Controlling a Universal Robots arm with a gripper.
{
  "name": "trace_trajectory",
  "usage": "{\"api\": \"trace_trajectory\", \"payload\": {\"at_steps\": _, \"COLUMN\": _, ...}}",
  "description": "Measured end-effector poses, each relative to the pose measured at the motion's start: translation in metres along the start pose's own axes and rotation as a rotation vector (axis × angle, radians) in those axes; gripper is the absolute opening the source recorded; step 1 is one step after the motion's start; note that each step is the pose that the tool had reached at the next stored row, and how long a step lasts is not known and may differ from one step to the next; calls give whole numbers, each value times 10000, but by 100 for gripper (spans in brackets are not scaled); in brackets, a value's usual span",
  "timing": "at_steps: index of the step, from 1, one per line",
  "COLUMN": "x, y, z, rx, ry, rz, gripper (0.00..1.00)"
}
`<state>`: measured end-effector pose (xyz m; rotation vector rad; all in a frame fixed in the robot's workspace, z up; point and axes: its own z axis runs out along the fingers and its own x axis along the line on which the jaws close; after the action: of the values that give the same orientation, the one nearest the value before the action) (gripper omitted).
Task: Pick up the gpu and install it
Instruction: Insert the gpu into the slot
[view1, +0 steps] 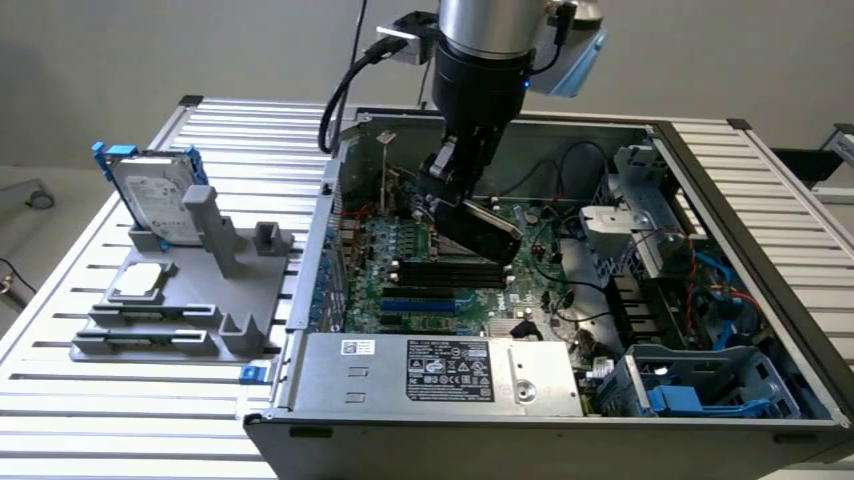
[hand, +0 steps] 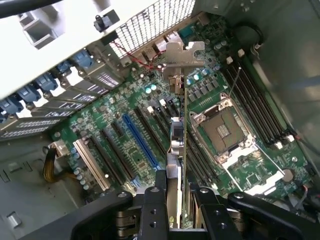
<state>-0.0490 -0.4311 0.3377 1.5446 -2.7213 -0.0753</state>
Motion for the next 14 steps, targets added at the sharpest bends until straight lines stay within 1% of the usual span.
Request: {"api": "trace_trajectory", "payload": {"at_steps": 14, "x": 0, "y": 0, "z": 3, "rx": -27, "ry": 117, "rz": -2543, "gripper": 26}}
